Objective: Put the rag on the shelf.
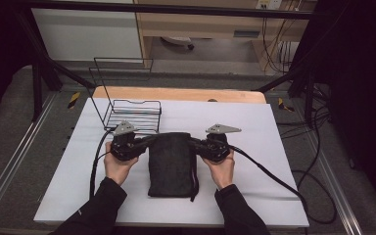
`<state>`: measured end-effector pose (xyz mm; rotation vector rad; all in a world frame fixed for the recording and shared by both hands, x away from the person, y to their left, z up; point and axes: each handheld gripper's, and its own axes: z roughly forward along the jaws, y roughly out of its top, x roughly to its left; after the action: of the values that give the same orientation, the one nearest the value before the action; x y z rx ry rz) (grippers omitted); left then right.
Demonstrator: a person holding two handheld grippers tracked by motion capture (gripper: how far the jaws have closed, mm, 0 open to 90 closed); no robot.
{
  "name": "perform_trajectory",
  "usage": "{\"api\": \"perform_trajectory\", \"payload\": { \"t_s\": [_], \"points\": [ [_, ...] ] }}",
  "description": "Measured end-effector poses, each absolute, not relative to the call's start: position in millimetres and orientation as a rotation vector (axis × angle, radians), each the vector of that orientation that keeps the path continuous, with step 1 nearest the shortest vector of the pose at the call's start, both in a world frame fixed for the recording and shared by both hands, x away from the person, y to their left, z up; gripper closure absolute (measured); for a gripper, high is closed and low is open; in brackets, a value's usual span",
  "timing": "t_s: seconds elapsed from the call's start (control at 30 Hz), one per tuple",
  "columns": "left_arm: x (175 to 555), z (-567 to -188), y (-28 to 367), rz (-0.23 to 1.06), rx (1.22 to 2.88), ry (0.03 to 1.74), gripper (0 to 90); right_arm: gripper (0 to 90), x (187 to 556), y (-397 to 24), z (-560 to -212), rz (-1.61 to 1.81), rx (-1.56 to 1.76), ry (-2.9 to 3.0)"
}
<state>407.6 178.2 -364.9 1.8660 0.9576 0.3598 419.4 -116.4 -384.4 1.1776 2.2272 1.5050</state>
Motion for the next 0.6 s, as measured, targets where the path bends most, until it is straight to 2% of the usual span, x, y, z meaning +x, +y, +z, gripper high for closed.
{"api": "perform_trajectory", "payload": {
  "t_s": [0.6],
  "points": [
    [386.8,-332.3,184.1,0.415,1.757,0.887,82.5,78.9,401.1,-121.4,-349.2,1.585,1.060,2.114]
  ]
}}
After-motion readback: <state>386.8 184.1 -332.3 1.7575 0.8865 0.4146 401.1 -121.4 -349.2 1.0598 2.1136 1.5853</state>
